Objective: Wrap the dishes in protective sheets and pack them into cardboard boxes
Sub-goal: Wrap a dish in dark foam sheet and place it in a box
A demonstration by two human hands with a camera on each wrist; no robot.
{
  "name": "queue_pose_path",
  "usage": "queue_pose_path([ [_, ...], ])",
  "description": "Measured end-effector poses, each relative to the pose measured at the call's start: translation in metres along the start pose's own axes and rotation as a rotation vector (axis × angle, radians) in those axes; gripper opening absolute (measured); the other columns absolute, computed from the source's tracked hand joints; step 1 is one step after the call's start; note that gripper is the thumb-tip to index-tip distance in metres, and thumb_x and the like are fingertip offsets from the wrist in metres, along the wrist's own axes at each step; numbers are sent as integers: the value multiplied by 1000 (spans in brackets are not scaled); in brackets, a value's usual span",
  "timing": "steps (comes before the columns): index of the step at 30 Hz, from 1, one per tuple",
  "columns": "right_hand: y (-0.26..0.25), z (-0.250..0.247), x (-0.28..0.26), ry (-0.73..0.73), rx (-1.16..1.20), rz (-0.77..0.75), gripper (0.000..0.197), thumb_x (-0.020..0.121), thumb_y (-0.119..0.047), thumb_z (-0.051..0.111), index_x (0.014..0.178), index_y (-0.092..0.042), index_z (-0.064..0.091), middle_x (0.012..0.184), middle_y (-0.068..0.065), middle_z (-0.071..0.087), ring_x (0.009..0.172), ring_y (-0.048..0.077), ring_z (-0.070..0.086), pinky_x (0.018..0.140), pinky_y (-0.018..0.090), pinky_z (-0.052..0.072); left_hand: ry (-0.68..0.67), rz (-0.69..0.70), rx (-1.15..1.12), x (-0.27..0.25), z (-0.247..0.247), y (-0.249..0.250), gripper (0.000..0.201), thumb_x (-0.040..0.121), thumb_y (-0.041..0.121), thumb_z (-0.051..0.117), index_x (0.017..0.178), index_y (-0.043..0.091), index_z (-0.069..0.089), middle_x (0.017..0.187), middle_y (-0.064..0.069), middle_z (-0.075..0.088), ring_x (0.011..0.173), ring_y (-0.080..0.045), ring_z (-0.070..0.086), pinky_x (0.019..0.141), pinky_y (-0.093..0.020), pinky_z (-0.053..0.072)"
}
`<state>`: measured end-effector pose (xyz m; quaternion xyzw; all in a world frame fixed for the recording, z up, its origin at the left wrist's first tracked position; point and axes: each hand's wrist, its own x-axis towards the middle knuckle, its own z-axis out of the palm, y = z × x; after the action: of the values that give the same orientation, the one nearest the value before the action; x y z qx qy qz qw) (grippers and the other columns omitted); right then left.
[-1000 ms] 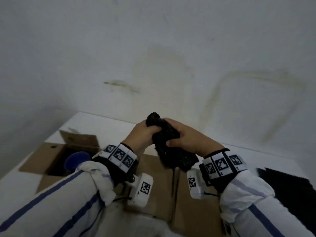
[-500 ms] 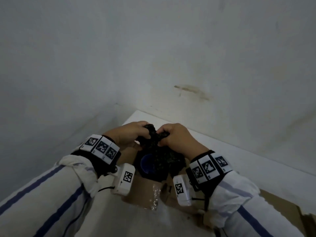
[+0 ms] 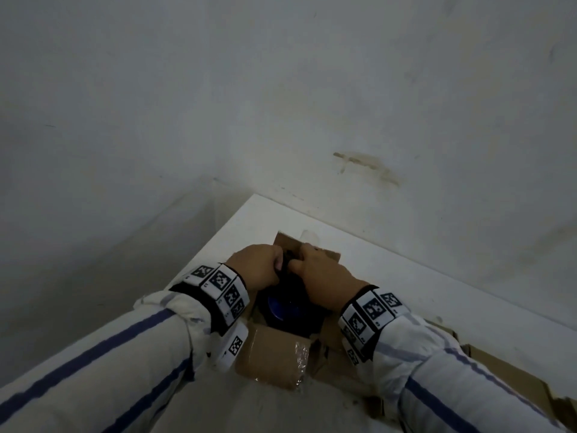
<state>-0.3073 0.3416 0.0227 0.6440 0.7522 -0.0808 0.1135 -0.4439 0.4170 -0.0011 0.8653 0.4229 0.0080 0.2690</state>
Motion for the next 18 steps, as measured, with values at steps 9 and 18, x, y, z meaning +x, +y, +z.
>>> queue_pose_path([
  [9,1,8,3,-190,33,170,25,95,-11,46,113,-3,62,122,14,51,100,31,59,80,37,48,36,22,234,18,26,21,28,96,6,45,120,4,59,130,-15,44,114,-28,51,95,-31,43],
  [18,-5,8,8,-436,36,145,38,97,-13,42,132,3,41,119,20,58,100,30,60,72,29,44,-43,-25,265,19,23,21,24,92,5,46,110,1,62,113,-15,63,102,-29,60,82,-32,46],
])
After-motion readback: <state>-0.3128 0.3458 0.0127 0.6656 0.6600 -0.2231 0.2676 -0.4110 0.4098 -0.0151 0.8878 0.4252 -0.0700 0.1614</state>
